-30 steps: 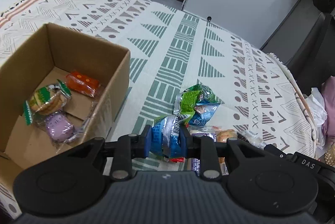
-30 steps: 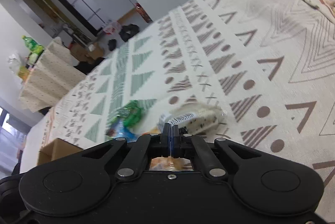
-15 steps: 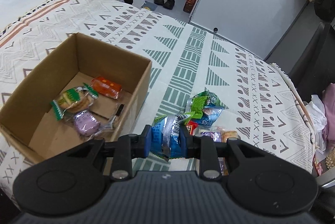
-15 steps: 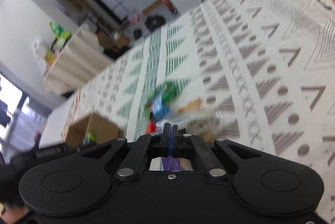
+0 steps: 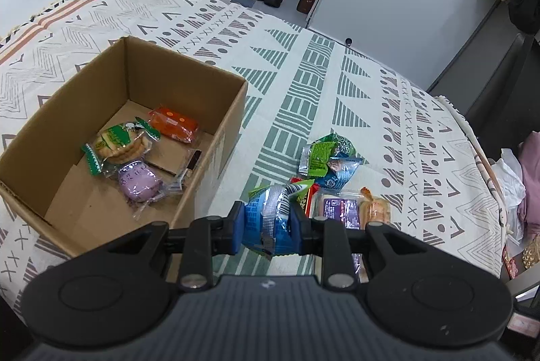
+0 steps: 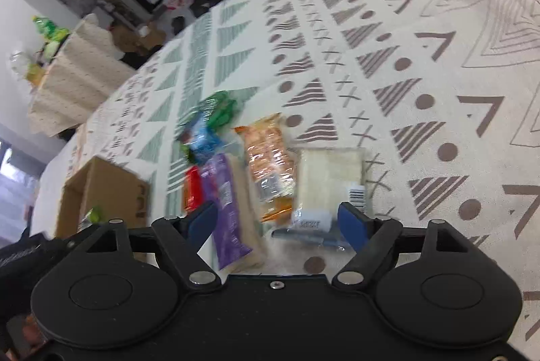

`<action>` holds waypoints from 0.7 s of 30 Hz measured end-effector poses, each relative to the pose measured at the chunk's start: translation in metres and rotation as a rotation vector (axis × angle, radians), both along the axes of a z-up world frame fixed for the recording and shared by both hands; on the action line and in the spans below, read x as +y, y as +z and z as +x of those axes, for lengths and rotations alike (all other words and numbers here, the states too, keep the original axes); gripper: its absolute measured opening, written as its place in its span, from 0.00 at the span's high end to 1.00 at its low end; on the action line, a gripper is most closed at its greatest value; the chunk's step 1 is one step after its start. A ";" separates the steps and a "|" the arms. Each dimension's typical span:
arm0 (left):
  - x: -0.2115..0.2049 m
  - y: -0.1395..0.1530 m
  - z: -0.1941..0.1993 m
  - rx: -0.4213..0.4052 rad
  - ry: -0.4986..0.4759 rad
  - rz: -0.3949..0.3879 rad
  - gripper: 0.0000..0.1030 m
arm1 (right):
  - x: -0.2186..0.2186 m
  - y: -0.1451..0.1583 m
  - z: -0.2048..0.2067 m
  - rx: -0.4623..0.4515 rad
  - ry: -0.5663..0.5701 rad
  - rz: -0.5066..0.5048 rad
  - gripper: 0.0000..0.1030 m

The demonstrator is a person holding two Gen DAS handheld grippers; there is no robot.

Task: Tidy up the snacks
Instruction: 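Carry both snacks over the box and open both tools to drop them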

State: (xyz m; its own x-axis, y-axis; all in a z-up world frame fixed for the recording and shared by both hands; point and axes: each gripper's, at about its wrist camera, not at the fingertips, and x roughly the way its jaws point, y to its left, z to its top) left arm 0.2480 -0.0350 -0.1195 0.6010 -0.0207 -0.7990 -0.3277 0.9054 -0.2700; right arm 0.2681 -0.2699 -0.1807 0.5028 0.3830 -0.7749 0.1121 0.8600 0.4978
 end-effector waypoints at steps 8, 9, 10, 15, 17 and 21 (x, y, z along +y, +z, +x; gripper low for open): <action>0.001 -0.006 0.006 0.014 -0.005 -0.007 0.74 | -0.003 -0.018 0.014 0.049 -0.034 -0.112 0.47; 0.001 -0.007 0.007 0.014 -0.005 -0.008 0.74 | -0.002 -0.020 0.013 0.060 -0.030 -0.127 0.57; 0.001 -0.007 0.007 0.015 -0.004 -0.009 0.74 | -0.001 -0.019 0.012 0.052 -0.022 -0.130 0.57; 0.002 -0.006 0.006 0.016 -0.001 -0.008 0.74 | 0.001 -0.009 0.009 0.017 -0.005 -0.124 0.61; 0.004 -0.003 0.005 0.011 0.002 -0.001 0.74 | 0.001 -0.004 0.008 0.002 -0.001 -0.114 0.61; 0.008 0.006 0.002 -0.004 0.012 0.013 0.74 | 0.001 0.010 0.003 -0.043 0.002 -0.059 0.61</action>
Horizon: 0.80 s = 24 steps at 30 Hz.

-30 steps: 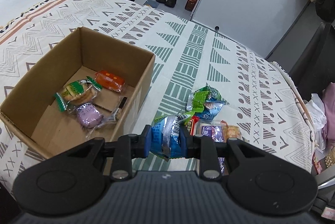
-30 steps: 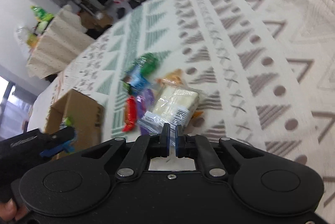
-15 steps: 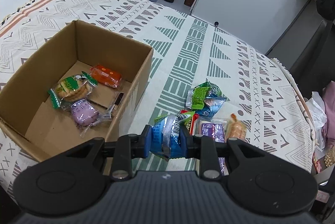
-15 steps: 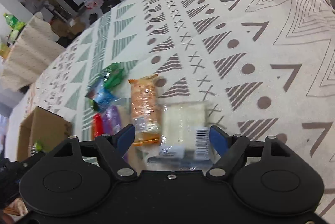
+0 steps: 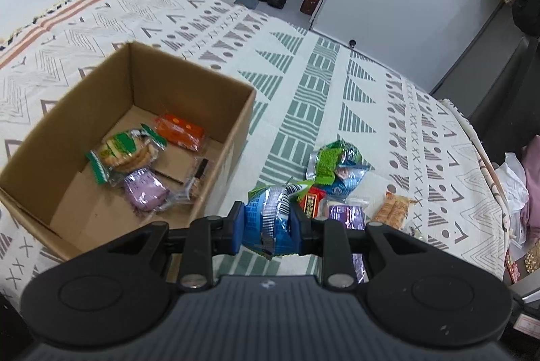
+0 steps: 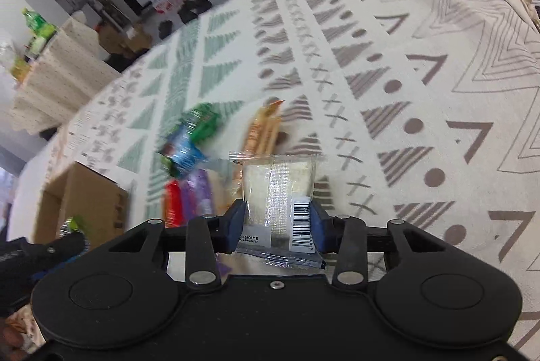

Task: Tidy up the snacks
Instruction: 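Carry both snacks over the box and open both tools to drop them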

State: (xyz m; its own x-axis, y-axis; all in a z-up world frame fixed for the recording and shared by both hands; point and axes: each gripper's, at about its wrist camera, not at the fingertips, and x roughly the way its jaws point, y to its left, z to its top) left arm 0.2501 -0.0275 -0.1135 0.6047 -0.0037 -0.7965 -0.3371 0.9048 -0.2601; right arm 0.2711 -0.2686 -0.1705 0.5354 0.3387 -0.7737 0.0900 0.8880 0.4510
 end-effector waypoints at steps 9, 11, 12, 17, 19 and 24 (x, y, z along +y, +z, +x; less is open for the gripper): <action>0.013 0.019 -0.011 -0.039 0.037 0.026 0.74 | 0.017 0.030 -0.011 -0.099 0.063 0.104 0.61; 0.018 0.023 -0.013 -0.042 0.049 0.029 0.74 | 0.022 0.034 -0.012 -0.114 0.077 0.108 0.61; 0.021 0.025 -0.014 -0.045 0.054 0.033 0.74 | 0.025 0.036 -0.013 -0.121 0.084 0.113 0.61; 0.035 0.036 -0.022 -0.066 0.080 0.053 0.74 | 0.037 0.048 -0.016 -0.154 0.103 0.133 0.61; 0.042 0.040 -0.026 -0.072 0.090 0.056 0.74 | 0.043 0.054 -0.018 -0.174 0.111 0.140 0.61; 0.060 0.046 -0.035 -0.080 0.117 0.056 0.74 | 0.064 0.069 -0.029 -0.252 0.142 0.160 0.61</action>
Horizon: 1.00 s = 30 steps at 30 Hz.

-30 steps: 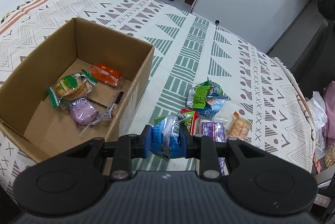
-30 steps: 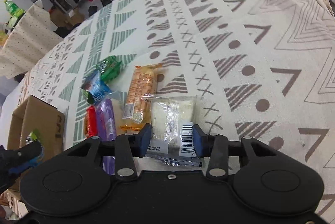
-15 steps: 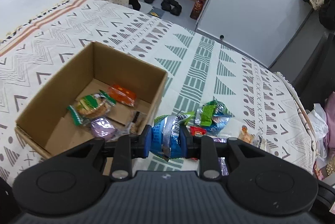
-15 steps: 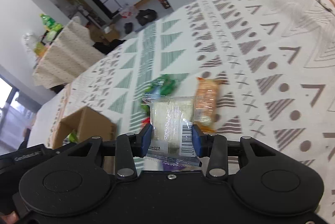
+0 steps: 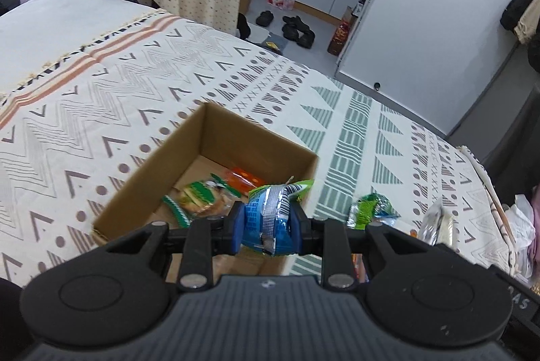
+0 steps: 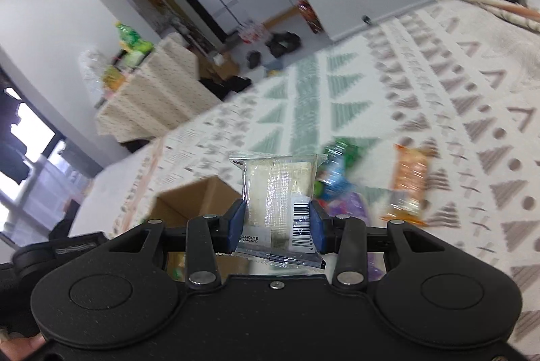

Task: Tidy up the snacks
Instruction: 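Carry both snacks over the box and open both tools to drop them, then lift both tools out of the box and move back to the snacks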

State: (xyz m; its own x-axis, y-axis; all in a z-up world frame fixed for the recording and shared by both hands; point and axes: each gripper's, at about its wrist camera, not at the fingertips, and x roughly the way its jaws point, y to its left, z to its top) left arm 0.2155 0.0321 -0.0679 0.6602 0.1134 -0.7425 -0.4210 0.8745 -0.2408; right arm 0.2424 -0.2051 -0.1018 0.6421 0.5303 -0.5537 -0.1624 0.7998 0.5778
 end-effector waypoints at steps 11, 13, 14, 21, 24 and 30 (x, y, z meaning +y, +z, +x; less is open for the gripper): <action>0.043 0.001 -0.014 0.010 0.045 0.001 0.74 | 0.057 0.013 -0.014 -0.102 0.110 0.010 0.61; 0.049 -0.001 -0.014 0.012 0.044 -0.006 0.74 | 0.068 0.013 -0.015 -0.111 0.134 0.007 0.61; 0.052 -0.001 -0.013 0.014 0.045 -0.008 0.74 | 0.073 0.012 -0.014 -0.113 0.146 0.007 0.61; 0.069 -0.011 -0.011 0.042 0.054 -0.039 0.73 | 0.099 0.007 -0.016 -0.112 0.185 -0.011 0.61; 0.075 -0.014 -0.011 0.064 0.060 -0.039 0.68 | 0.106 0.006 -0.017 -0.120 0.200 -0.010 0.61; 0.080 -0.014 -0.014 0.079 0.066 -0.018 0.43 | 0.109 0.014 -0.020 -0.159 0.207 -0.006 0.38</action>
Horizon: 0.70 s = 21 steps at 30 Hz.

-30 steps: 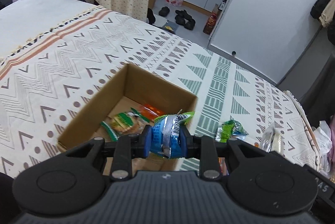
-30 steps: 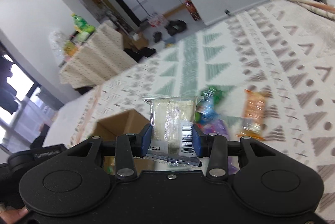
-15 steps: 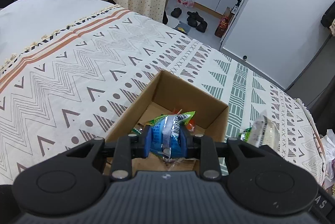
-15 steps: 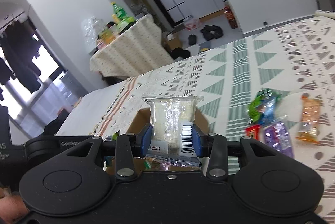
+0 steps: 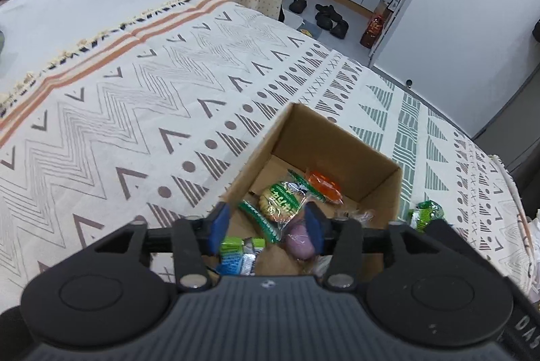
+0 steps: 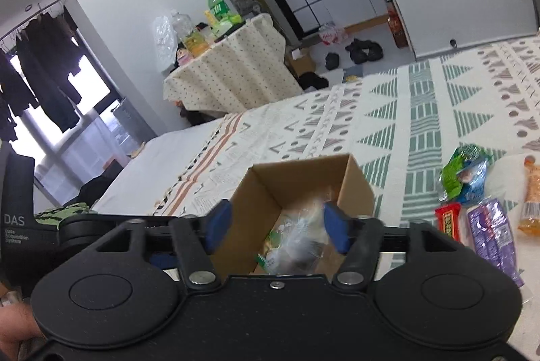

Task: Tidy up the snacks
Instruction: 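Lift both tools out of the box and move back to the snacks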

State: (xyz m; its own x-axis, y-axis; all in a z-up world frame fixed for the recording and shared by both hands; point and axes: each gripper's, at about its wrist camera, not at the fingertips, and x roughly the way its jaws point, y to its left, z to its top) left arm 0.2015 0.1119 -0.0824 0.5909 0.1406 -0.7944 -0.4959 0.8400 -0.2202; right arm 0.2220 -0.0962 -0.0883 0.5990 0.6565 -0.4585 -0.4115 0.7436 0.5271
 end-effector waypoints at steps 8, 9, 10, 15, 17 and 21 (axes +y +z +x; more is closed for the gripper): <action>-0.014 0.003 0.000 0.014 -0.023 0.020 0.19 | -0.035 0.000 0.007 0.088 -0.086 -0.041 0.31; -0.017 0.004 0.000 0.018 -0.028 0.023 0.19 | -0.041 -0.001 0.007 0.107 -0.100 -0.048 0.31; -0.021 0.005 -0.001 0.023 -0.033 0.033 0.19 | -0.047 -0.004 0.007 0.123 -0.110 -0.052 0.30; -0.038 0.010 -0.003 0.016 -0.068 0.038 0.18 | -0.076 -0.006 0.006 0.178 -0.167 -0.058 0.26; -0.045 0.014 -0.004 0.009 -0.078 0.035 0.17 | -0.087 -0.005 0.007 0.188 -0.180 -0.044 0.22; -0.061 0.018 -0.003 -0.007 -0.100 0.034 0.12 | -0.108 -0.002 0.006 0.191 -0.234 -0.041 0.16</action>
